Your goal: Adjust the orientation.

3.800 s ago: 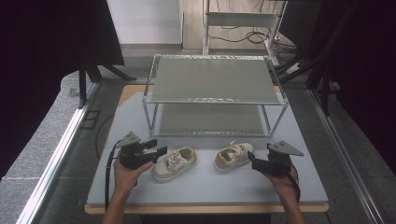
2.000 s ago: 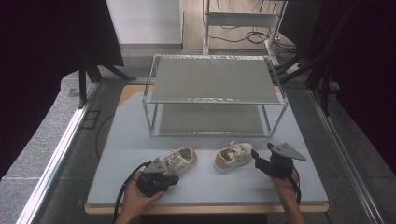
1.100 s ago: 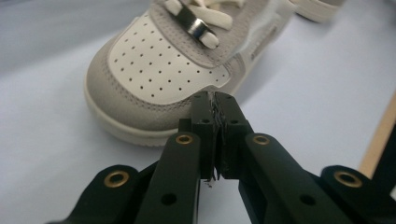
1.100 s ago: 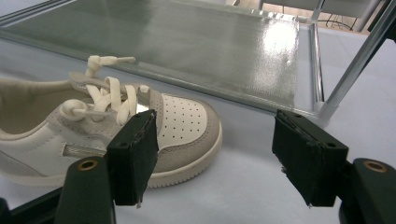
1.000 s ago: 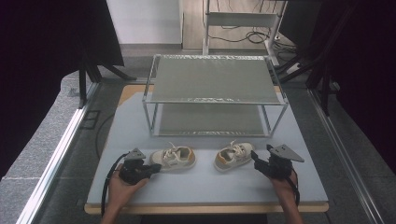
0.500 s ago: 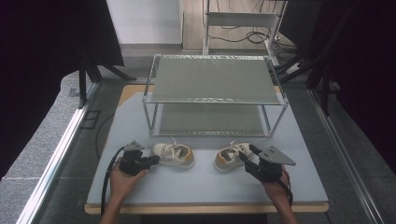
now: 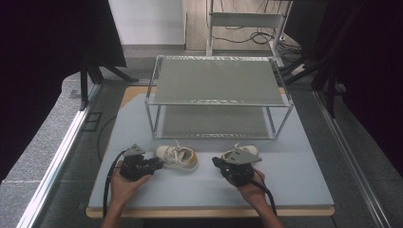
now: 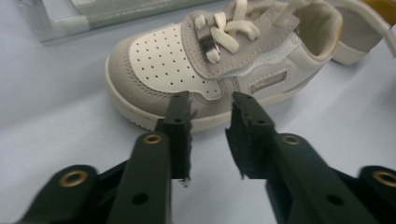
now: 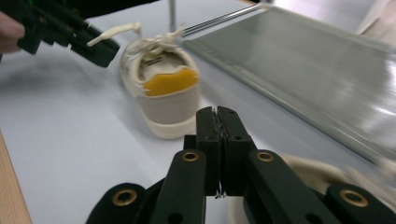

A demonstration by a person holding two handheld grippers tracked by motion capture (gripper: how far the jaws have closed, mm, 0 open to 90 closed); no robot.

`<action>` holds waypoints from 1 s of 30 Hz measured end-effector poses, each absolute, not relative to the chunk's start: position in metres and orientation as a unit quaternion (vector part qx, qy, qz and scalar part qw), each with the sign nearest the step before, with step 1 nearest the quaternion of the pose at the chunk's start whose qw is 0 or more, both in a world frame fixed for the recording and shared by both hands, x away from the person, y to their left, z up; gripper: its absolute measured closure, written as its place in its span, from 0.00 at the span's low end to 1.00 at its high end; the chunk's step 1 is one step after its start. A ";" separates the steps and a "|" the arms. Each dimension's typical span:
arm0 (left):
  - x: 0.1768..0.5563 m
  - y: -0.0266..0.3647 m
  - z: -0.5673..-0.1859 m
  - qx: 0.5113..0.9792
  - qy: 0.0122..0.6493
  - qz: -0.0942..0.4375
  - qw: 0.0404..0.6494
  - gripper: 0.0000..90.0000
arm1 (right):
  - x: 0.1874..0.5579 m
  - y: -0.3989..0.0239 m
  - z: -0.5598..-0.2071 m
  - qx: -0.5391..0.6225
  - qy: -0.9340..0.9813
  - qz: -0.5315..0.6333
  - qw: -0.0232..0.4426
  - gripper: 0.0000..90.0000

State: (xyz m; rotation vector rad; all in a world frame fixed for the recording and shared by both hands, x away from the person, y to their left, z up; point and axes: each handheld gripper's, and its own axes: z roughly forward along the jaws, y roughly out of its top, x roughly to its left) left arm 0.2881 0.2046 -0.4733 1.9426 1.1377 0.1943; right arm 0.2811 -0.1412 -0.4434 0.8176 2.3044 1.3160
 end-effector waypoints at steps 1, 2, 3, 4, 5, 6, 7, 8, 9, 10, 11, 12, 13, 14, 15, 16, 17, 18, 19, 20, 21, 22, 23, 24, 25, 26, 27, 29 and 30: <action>0.287 0.207 -0.471 0.773 0.455 0.077 0.435 0.68 | 0.287 -0.128 -0.444 0.280 0.827 0.451 0.183 1.00; 0.287 0.207 -0.471 0.773 0.455 0.077 0.435 0.67 | 0.289 -0.122 -0.443 0.275 0.834 0.441 0.187 1.00; 0.285 0.208 -0.470 0.770 0.454 0.076 0.441 0.66 | 0.292 -0.116 -0.441 0.271 0.838 0.434 0.188 1.00; 0.285 0.208 -0.470 0.770 0.454 0.076 0.441 0.65 | 0.292 -0.116 -0.441 0.271 0.838 0.434 0.188 1.00; 0.284 0.208 -0.469 0.770 0.455 0.078 0.440 0.64 | 0.299 -0.107 -0.437 0.266 0.845 0.425 0.187 1.00; 0.284 0.209 -0.468 0.770 0.456 0.078 0.440 0.64 | 0.303 -0.103 -0.436 0.266 0.847 0.421 0.186 1.00; 0.283 0.209 -0.468 0.770 0.457 0.079 0.438 0.64 | 0.303 -0.103 -0.436 0.266 0.847 0.421 0.186 1.00; 0.283 0.210 -0.468 0.769 0.459 0.080 0.437 0.63 | 0.307 -0.099 -0.434 0.267 0.850 0.415 0.185 1.00; 0.283 0.210 -0.468 0.769 0.460 0.080 0.437 0.62 | 0.311 -0.095 -0.433 0.267 0.853 0.407 0.187 1.00; 0.283 0.211 -0.469 0.768 0.461 0.080 0.436 0.62 | 0.315 -0.091 -0.432 0.266 0.858 0.398 0.188 1.00; 0.283 0.213 -0.470 0.767 0.465 0.079 0.434 0.62 | 0.323 -0.086 -0.433 0.269 0.862 0.385 0.190 1.00; 0.283 0.214 -0.471 0.767 0.467 0.079 0.433 0.61 | 0.327 -0.084 -0.434 0.270 0.863 0.381 0.190 1.00; 0.283 0.214 -0.471 0.765 0.470 0.079 0.433 0.61 | 0.332 -0.082 -0.435 0.273 0.865 0.376 0.187 1.00; 0.283 0.215 -0.471 0.764 0.472 0.079 0.432 0.61 | 0.337 -0.081 -0.437 0.274 0.869 0.369 0.184 1.00; 0.283 0.216 -0.472 0.763 0.473 0.080 0.432 0.61 | 0.340 -0.079 -0.439 0.275 0.871 0.365 0.181 1.00; 0.283 0.217 -0.472 0.762 0.475 0.081 0.433 0.61 | 0.343 -0.078 -0.441 0.277 0.873 0.359 0.180 1.00; 0.283 0.218 -0.471 0.762 0.476 0.081 0.433 0.61 | 0.345 -0.077 -0.443 0.277 0.875 0.356 0.174 1.00; 0.283 0.219 -0.471 0.760 0.477 0.082 0.433 0.61 | 0.346 -0.076 -0.445 0.276 0.878 0.352 0.170 1.00; 0.283 0.220 -0.471 0.759 0.480 0.082 0.433 0.61 | 0.347 -0.074 -0.446 0.275 0.880 0.347 0.168 1.00; 0.283 0.221 -0.471 0.758 0.481 0.082 0.434 0.61 | 0.346 -0.073 -0.447 0.270 0.884 0.344 0.165 1.00; 0.283 0.221 -0.471 0.758 0.481 0.082 0.434 0.61 | 0.346 -0.073 -0.447 0.270 0.884 0.344 0.165 1.00; 0.283 0.222 -0.472 0.756 0.483 0.082 0.434 0.61 | 0.343 -0.070 -0.449 0.264 0.886 0.344 0.163 1.00; 0.283 0.223 -0.472 0.755 0.485 0.081 0.433 0.61 | 0.341 -0.070 -0.448 0.259 0.888 0.342 0.165 1.00; 0.283 0.224 -0.472 0.754 0.488 0.082 0.432 0.61 | 0.341 -0.070 -0.448 0.259 0.888 0.342 0.165 1.00; 0.284 0.227 -0.472 0.751 0.491 0.080 0.434 0.60 | 0.337 -0.071 -0.446 0.256 0.889 0.345 0.158 1.00; 0.284 0.227 -0.472 0.751 0.491 0.080 0.434 0.60 | 0.337 -0.071 -0.446 0.256 0.889 0.345 0.158 1.00; 0.284 0.228 -0.472 0.750 0.491 0.079 0.436 0.59 | 0.332 -0.072 -0.446 0.247 0.891 0.348 0.152 1.00; 0.284 0.230 -0.472 0.747 0.494 0.079 0.438 0.59 | 0.325 -0.073 -0.447 0.237 0.893 0.353 0.145 1.00; 0.284 0.232 -0.472 0.744 0.498 0.078 0.439 0.59 | 0.323 -0.073 -0.448 0.235 0.894 0.354 0.144 1.00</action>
